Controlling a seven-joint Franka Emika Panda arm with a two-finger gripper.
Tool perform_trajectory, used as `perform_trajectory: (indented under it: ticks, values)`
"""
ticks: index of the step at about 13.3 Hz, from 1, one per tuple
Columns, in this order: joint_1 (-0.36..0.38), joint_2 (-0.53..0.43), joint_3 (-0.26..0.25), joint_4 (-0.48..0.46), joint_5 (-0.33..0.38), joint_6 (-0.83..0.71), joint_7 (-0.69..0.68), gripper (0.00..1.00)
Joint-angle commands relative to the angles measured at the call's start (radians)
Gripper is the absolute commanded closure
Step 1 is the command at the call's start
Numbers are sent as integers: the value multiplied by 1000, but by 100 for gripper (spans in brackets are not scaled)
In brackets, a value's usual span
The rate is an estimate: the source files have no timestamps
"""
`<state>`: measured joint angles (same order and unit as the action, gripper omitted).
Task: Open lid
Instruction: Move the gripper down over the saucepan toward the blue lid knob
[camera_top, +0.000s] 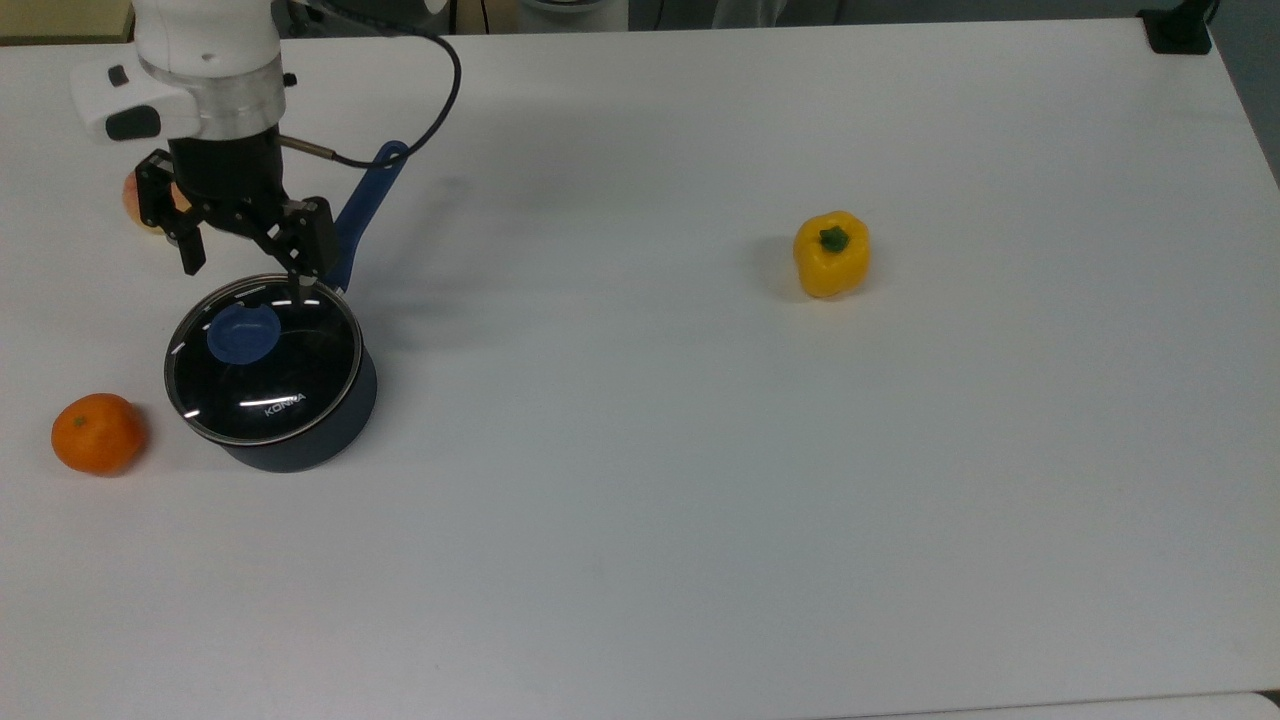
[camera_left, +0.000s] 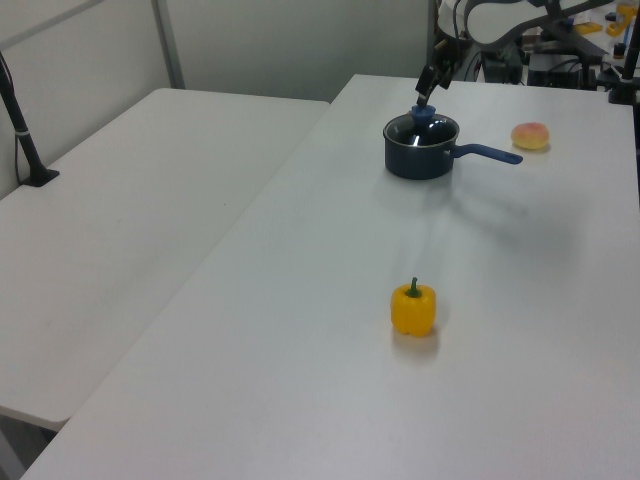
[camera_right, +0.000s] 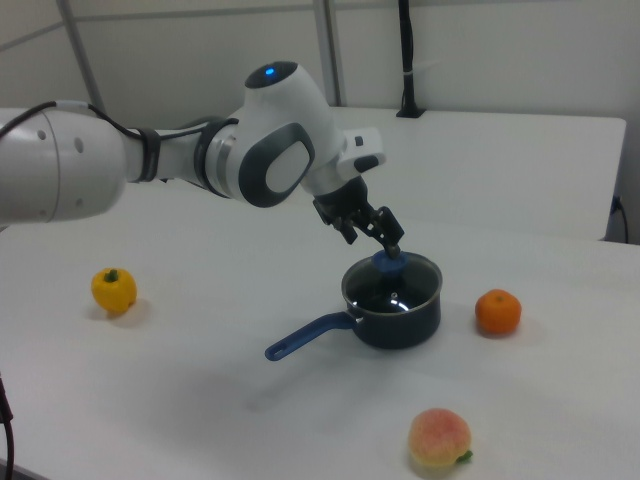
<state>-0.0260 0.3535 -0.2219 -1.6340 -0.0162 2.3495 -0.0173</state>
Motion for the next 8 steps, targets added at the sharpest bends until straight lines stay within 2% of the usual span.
perform_trajectory:
  ticks: [1, 8]
  values:
    - [-11, 39, -2, 8, -22, 73, -9, 0]
    - [-19, 90, -1, 9, -54, 142, -3, 0]
